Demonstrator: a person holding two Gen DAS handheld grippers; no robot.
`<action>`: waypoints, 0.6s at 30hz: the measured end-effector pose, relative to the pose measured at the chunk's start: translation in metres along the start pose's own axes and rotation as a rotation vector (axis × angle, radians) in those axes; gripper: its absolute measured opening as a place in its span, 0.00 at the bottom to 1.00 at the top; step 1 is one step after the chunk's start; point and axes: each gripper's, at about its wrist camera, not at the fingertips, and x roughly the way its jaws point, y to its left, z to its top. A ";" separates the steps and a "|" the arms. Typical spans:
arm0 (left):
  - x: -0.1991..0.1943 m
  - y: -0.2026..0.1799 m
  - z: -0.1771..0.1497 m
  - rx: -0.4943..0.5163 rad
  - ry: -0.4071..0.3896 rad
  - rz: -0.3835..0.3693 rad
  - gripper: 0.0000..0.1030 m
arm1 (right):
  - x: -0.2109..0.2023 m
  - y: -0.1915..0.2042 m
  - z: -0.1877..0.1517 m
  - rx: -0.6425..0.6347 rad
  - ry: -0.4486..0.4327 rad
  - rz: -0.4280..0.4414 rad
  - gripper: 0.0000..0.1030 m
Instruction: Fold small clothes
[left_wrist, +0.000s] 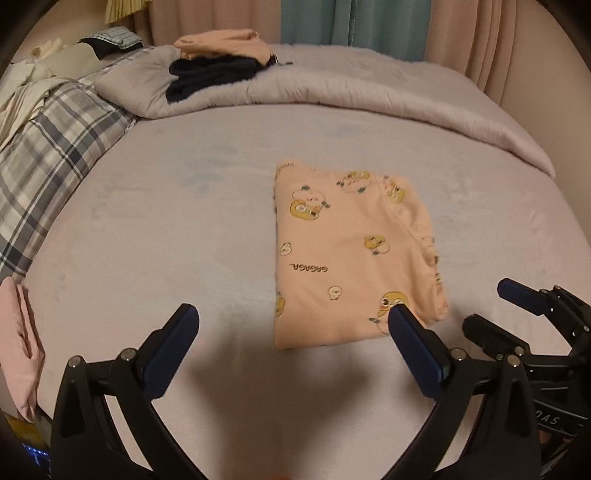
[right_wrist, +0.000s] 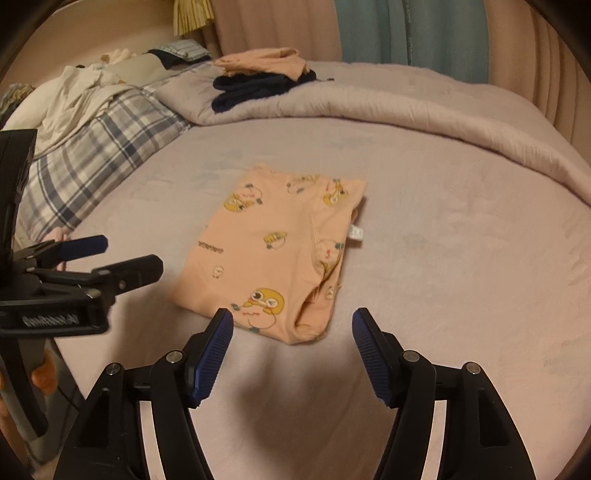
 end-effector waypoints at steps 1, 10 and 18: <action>-0.001 0.002 0.001 -0.005 -0.002 -0.014 0.99 | -0.003 0.001 0.001 -0.002 -0.006 -0.002 0.65; -0.021 0.004 0.001 -0.001 -0.048 0.097 0.99 | -0.024 0.005 0.007 0.022 -0.051 0.004 0.78; -0.040 0.008 0.003 -0.040 -0.077 0.105 0.99 | -0.034 0.007 0.011 0.051 -0.073 0.003 0.91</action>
